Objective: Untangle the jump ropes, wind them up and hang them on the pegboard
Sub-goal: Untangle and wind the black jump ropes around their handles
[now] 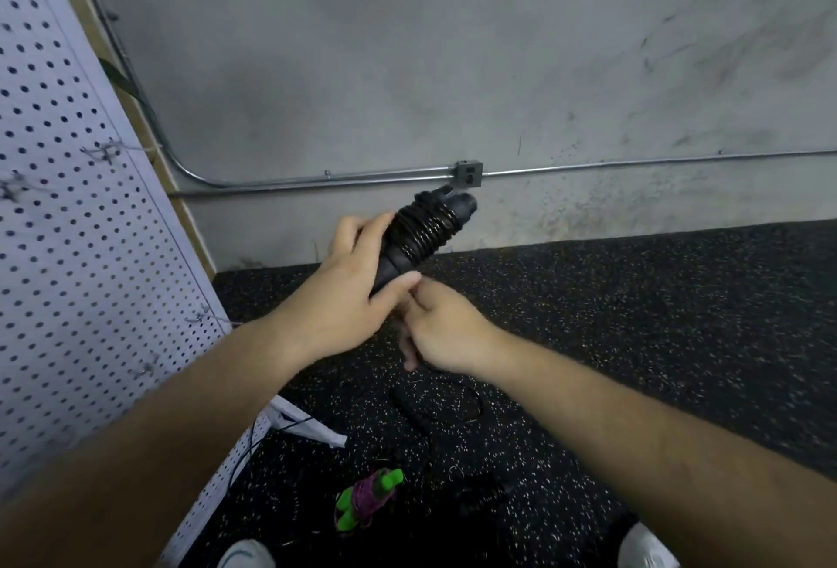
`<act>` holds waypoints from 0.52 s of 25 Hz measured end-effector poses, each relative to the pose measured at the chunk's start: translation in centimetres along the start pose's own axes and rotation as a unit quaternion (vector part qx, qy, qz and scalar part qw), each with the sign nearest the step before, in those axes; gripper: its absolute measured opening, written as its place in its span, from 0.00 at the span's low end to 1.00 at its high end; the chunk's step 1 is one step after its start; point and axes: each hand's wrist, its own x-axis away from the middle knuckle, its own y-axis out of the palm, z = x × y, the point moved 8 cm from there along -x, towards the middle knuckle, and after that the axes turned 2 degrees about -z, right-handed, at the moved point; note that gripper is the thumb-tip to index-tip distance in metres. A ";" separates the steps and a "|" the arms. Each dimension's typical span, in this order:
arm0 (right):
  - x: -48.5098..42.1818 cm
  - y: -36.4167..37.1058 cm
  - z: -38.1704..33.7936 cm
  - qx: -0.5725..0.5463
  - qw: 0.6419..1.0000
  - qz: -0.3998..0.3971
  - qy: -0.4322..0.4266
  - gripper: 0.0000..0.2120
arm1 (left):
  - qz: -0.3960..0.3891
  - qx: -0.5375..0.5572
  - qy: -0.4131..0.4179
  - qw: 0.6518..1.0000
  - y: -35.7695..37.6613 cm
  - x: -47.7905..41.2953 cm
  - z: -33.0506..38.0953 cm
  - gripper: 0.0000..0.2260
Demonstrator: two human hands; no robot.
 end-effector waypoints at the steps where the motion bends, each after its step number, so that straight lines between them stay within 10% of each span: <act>1: -0.6 1.1 0.1 0.011 1.000 -0.003 -0.001 0.09 | -0.011 -0.008 -0.025 1.000 0.5 -0.4 -1.4 0.35; 13: 1.2 -2.5 -4.8 0.061 0.954 0.204 -0.212 0.21 | -0.017 0.202 -0.091 0.975 1.1 0.1 -3.7 0.36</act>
